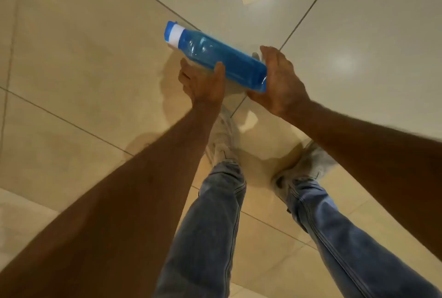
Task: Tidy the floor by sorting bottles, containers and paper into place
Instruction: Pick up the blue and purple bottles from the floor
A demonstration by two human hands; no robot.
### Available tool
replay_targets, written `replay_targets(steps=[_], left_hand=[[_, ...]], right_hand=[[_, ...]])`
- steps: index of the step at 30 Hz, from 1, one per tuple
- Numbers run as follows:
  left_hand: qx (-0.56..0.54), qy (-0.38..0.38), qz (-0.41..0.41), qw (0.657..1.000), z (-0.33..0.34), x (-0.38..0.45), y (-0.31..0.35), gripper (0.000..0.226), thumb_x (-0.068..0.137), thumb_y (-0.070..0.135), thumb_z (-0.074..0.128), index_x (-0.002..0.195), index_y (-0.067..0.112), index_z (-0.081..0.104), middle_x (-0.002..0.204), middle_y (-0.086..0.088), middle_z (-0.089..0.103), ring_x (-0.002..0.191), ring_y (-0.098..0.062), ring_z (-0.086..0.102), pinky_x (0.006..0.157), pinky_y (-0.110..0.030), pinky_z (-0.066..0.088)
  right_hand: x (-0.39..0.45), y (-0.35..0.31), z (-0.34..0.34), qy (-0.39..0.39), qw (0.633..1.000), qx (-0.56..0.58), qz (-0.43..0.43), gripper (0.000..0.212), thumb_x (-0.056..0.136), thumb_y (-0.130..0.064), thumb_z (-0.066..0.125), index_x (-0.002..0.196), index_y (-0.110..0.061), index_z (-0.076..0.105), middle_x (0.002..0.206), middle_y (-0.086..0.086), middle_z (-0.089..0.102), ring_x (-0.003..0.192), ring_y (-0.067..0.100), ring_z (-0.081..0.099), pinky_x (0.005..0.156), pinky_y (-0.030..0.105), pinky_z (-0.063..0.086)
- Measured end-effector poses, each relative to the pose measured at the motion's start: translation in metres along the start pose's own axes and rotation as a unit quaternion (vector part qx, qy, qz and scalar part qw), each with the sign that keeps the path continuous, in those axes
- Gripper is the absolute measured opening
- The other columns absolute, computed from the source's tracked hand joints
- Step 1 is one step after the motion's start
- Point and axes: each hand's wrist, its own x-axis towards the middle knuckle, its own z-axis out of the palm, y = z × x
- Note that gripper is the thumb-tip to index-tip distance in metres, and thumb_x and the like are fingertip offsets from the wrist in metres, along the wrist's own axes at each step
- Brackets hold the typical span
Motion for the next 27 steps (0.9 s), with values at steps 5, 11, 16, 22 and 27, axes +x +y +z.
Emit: replay_targets(steps=[5,11,16,22,27], left_hand=[[-0.138,-0.008,-0.083,0.987,0.017,0.011,0.001,0.094,0.091,0.033,0.073,0.161,0.02,0.012,0.154,-0.01,0.031,0.134,-0.029,0.047,0.097,-0.035,0.048],[-0.21,-0.088,-0.101,0.969,0.019,0.011,0.0,0.064,0.095,0.029,0.07,0.15,0.019,0.038,0.132,-0.005,0.061,0.118,-0.025,0.064,0.095,-0.038,0.058],[-0.191,-0.128,-0.122,0.966,0.009,-0.011,0.012,0.065,0.09,0.041,0.076,0.145,0.021,0.047,0.12,-0.001,0.064,0.109,-0.024,0.067,0.087,-0.036,0.058],[-0.171,-0.17,-0.097,0.966,-0.005,-0.072,0.052,0.061,0.086,0.042,0.08,0.138,0.025,0.054,0.113,0.004,0.069,0.1,-0.017,0.071,0.078,-0.031,0.06],[-0.179,-0.22,-0.075,0.956,-0.008,-0.13,0.094,0.05,0.089,0.041,0.076,0.132,0.023,0.06,0.118,0.001,0.072,0.11,-0.02,0.07,0.089,-0.035,0.057]], right_hand=[[0.006,0.005,0.018,-0.018,0.999,-0.039,-0.014,0.088,0.082,-0.031,0.084,0.152,-0.022,0.033,0.148,0.004,0.047,0.129,0.024,0.053,0.097,0.045,0.058],[0.006,0.011,0.018,-0.012,1.0,-0.004,0.009,0.073,0.088,-0.02,0.077,0.149,-0.018,0.038,0.145,0.008,0.048,0.128,0.026,0.048,0.096,0.044,0.056],[-0.019,0.009,-0.009,0.008,0.997,0.069,0.043,0.066,0.085,-0.022,0.079,0.142,-0.013,0.046,0.136,0.009,0.054,0.117,0.022,0.054,0.087,0.032,0.053],[-0.079,0.006,-0.053,0.039,0.986,0.127,0.096,0.066,0.084,-0.023,0.08,0.139,-0.014,0.045,0.13,0.007,0.053,0.103,0.012,0.052,0.071,0.01,0.039],[-0.122,0.001,-0.094,0.063,0.975,0.17,0.132,0.069,0.081,-0.028,0.081,0.138,-0.016,0.046,0.13,0.001,0.052,0.106,0.008,0.051,0.072,0.009,0.041]])
